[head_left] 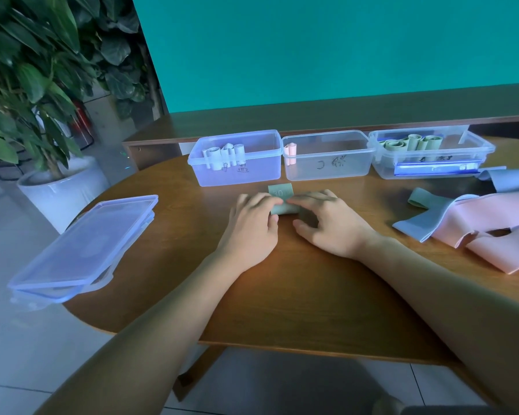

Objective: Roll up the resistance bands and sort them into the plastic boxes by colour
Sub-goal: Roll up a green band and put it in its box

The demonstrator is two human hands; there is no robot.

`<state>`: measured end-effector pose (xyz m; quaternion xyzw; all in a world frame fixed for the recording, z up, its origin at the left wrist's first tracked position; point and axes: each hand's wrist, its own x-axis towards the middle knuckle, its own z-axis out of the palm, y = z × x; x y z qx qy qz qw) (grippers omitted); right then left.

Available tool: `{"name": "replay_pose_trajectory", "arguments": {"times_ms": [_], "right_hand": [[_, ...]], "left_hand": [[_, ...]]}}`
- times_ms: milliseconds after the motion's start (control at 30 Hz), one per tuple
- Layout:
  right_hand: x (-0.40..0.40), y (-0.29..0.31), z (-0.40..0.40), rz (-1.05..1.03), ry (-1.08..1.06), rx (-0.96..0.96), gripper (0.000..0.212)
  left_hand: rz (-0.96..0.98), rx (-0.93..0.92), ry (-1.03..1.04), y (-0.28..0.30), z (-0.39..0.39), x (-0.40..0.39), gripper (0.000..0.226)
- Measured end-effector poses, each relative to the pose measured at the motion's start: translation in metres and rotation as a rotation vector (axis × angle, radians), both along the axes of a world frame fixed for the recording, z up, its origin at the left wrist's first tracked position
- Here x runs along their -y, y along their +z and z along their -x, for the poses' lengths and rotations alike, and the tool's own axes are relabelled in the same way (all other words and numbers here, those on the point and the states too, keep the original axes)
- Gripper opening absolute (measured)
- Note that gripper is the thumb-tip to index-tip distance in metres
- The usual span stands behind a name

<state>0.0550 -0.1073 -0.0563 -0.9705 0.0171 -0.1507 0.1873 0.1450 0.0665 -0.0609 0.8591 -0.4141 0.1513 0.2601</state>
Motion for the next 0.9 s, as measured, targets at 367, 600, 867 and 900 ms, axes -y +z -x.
{"name": "replay_pose_trajectory", "arguments": {"times_ms": [367, 600, 867, 900], "right_hand": [[0.007, -0.001, -0.014, -0.021, -0.013, -0.01, 0.064], [0.009, 0.0, -0.021, -0.034, 0.001, 0.067, 0.058], [0.013, 0.0, -0.031, -0.044, -0.027, 0.011, 0.06], [0.014, 0.0, -0.033, -0.045, -0.03, 0.002, 0.061]], "left_hand": [[0.021, 0.034, -0.002, 0.0, -0.011, 0.006, 0.038], [-0.036, 0.006, 0.037, -0.001, -0.019, 0.014, 0.042], [-0.03, 0.028, 0.045, 0.001, -0.026, 0.019, 0.042], [-0.015, 0.037, 0.039, 0.001, -0.027, 0.019, 0.04]]}}
